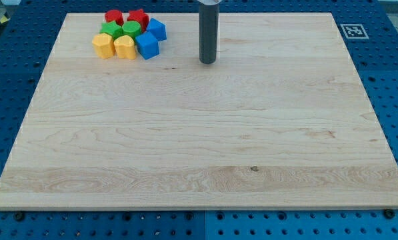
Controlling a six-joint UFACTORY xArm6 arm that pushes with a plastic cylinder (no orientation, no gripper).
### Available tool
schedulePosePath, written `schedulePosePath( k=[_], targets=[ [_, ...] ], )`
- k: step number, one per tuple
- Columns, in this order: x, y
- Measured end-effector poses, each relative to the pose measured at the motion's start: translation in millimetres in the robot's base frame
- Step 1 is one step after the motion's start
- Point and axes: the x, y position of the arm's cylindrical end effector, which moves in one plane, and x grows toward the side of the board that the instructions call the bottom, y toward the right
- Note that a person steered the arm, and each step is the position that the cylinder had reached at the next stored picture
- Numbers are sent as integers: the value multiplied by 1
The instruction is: Move your arm towards the left center
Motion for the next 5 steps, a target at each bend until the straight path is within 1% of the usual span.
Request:
schedulePosePath(
  k=[1, 2, 3, 5],
  targets=[
    [58, 1],
    [105, -27],
    [98, -87],
    [48, -224]
  ],
)
